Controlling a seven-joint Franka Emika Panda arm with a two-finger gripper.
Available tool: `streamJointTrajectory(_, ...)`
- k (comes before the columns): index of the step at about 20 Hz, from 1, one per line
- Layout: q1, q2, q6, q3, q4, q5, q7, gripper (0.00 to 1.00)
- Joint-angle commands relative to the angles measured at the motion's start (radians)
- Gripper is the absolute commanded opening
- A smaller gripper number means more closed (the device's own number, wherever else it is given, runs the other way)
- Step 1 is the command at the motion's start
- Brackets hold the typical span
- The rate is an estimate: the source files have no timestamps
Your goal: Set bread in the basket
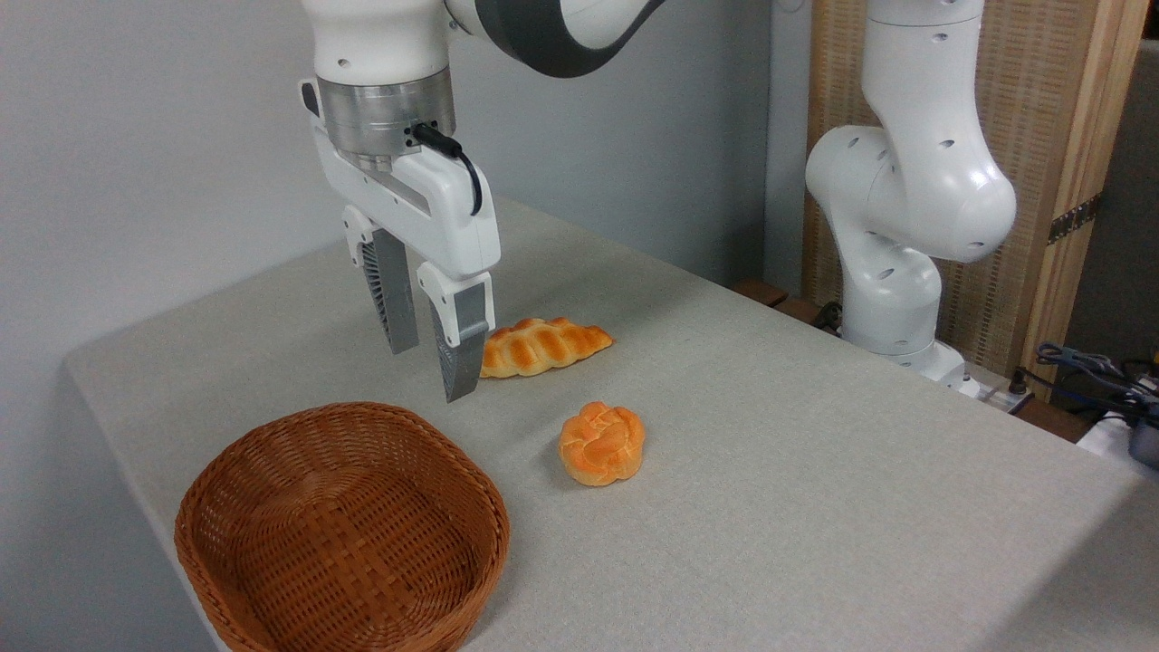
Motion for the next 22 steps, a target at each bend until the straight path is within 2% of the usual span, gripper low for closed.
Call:
streamJointTrajectory(1, -0.003, -0.008, -0.020, 0.024, 0.004, -0.004, 0.020, 1.00)
streamJointTrajectory(15, -0.005, -0.008, -0.025, 0.024, 0.004, -0.004, 0.022, 1.00)
streamJointTrajectory(22, -0.012, -0.018, -0.026, 0.013, -0.033, -0.004, 0.023, 1.00)
